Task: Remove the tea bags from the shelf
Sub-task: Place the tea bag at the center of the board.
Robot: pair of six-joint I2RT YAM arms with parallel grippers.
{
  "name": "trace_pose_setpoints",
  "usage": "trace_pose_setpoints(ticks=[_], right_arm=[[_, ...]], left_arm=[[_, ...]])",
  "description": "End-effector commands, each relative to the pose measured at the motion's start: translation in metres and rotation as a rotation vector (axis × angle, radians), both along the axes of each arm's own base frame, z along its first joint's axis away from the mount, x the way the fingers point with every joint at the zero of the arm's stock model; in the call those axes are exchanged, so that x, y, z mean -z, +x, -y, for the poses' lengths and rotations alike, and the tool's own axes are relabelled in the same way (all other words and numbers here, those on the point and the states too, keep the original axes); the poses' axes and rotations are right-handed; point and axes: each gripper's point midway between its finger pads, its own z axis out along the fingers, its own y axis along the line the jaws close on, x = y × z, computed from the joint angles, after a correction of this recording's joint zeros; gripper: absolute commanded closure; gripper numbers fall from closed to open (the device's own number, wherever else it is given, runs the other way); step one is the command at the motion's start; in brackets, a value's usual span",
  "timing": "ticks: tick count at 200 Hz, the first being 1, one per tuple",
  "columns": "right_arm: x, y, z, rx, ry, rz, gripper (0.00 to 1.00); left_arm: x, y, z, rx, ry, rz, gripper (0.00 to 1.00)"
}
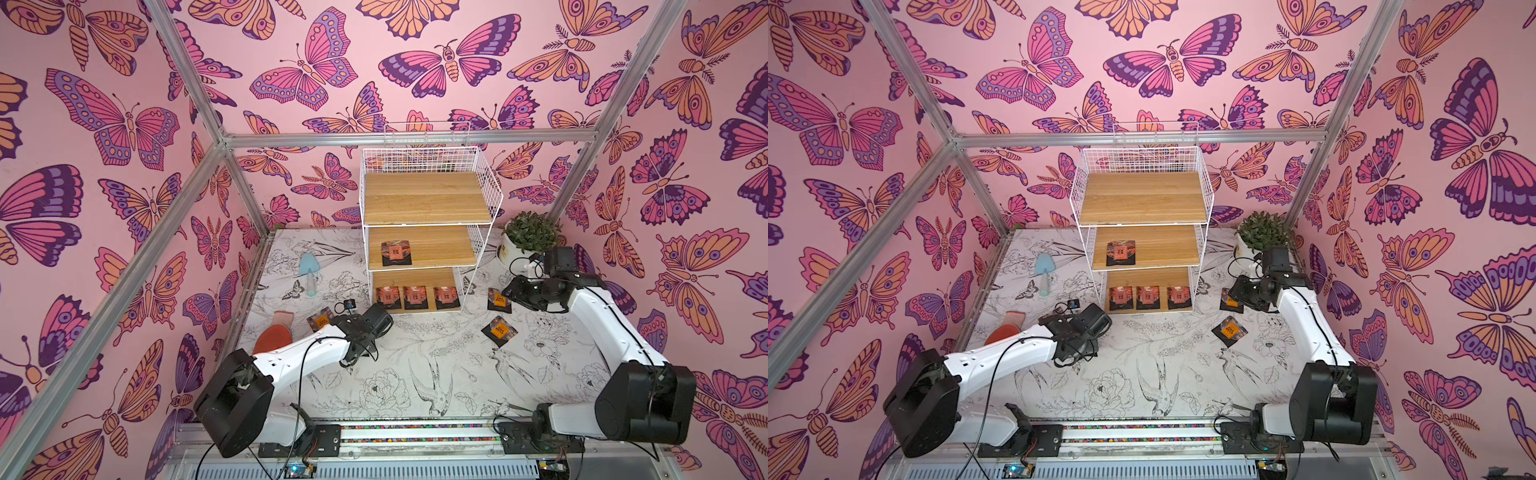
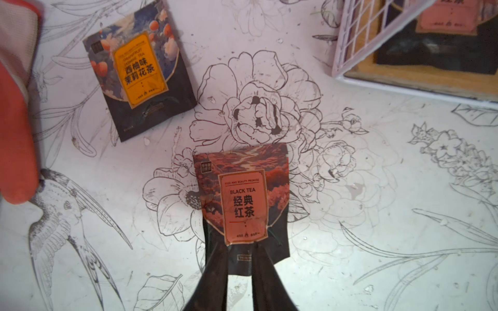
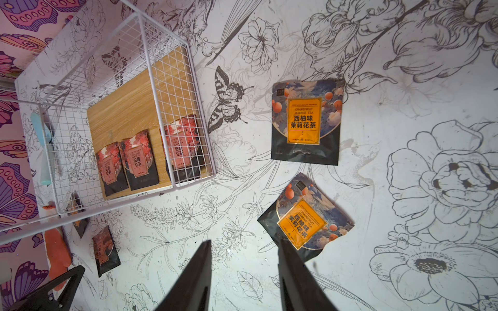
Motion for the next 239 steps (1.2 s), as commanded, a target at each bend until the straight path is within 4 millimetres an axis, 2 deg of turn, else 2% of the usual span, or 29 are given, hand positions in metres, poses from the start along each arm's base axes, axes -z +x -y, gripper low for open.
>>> trace_pose_setpoints(ticks=[1, 51, 102, 121, 155, 178, 189, 210, 239], right_arm=[[-0.008, 0.002, 0.005, 0.004, -0.018, 0.010, 0.55], [-0.007, 0.002, 0.005, 0.004, -0.020, 0.008, 0.55], [-0.007, 0.002, 0.005, 0.004, -0.020, 0.007, 0.55], [-0.008, 0.002, 0.005, 0.003, -0.020, 0.008, 0.55], [-0.011, 0.002, 0.006, 0.006, -0.025, 0.014, 0.55], [-0.014, 0.001, 0.006, 0.008, -0.025, 0.020, 0.55], [-0.015, 0.001, 0.006, 0.009, -0.025, 0.021, 0.55], [-0.015, 0.000, 0.006, 0.010, -0.024, 0.021, 0.55], [-0.016, 0.000, 0.005, 0.008, -0.020, 0.022, 0.55]], left_arm=[[0.009, 0.000, -0.003, 0.003, 0.004, -0.036, 0.89], [0.041, -0.001, 0.001, 0.009, -0.021, -0.132, 0.90], [0.054, -0.007, -0.002, 0.002, -0.021, -0.165, 0.90], [0.044, -0.004, 0.002, 0.011, -0.044, -0.138, 0.88], [0.004, 0.008, 0.004, 0.017, -0.068, -0.051, 0.86], [-0.017, 0.009, -0.003, 0.017, -0.043, -0.026, 0.84], [-0.021, 0.007, -0.012, 0.003, -0.028, -0.025, 0.80], [-0.015, 0.005, -0.034, -0.058, -0.029, -0.048, 0.69], [-0.016, 0.018, -0.060, -0.125, -0.070, -0.027, 0.49]])
